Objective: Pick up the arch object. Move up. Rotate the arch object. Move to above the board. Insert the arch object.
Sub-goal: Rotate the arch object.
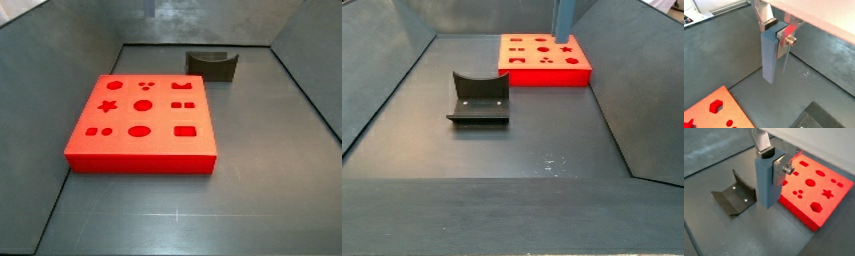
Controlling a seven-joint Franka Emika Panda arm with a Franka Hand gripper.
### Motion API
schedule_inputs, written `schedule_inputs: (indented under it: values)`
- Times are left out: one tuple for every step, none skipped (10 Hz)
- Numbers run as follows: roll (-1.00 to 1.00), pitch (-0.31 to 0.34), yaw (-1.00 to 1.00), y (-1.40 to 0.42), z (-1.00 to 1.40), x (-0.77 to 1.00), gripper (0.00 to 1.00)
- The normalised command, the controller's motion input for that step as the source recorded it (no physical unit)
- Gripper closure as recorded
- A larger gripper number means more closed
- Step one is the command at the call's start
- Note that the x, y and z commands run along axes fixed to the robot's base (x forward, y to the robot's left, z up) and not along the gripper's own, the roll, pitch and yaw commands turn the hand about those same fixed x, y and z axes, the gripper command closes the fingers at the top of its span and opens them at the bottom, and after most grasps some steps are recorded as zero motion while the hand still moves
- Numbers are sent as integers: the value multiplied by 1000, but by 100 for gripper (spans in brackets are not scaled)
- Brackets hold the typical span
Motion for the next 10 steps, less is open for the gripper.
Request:
schedule_inputs:
  values:
    - [-54,-14,-132,0,-1000,1,100]
    - [-47,-30,-81,2,-1000,14,100]
    - [-37,-36,-57,3,-1000,13,100]
    - [-29,-46,-49,5,-1000,13,100]
    - [-22,-50,-44,7,-1000,14,100]
    - [-16,-50,-40,9,-1000,16,100]
    - [-8,-51,-37,12,-1000,18,100]
    - [1,-50,-35,17,-1000,20,100]
    - [11,-48,-34,21,-1000,20,100]
    - [17,-52,-34,23,-1000,21,100]
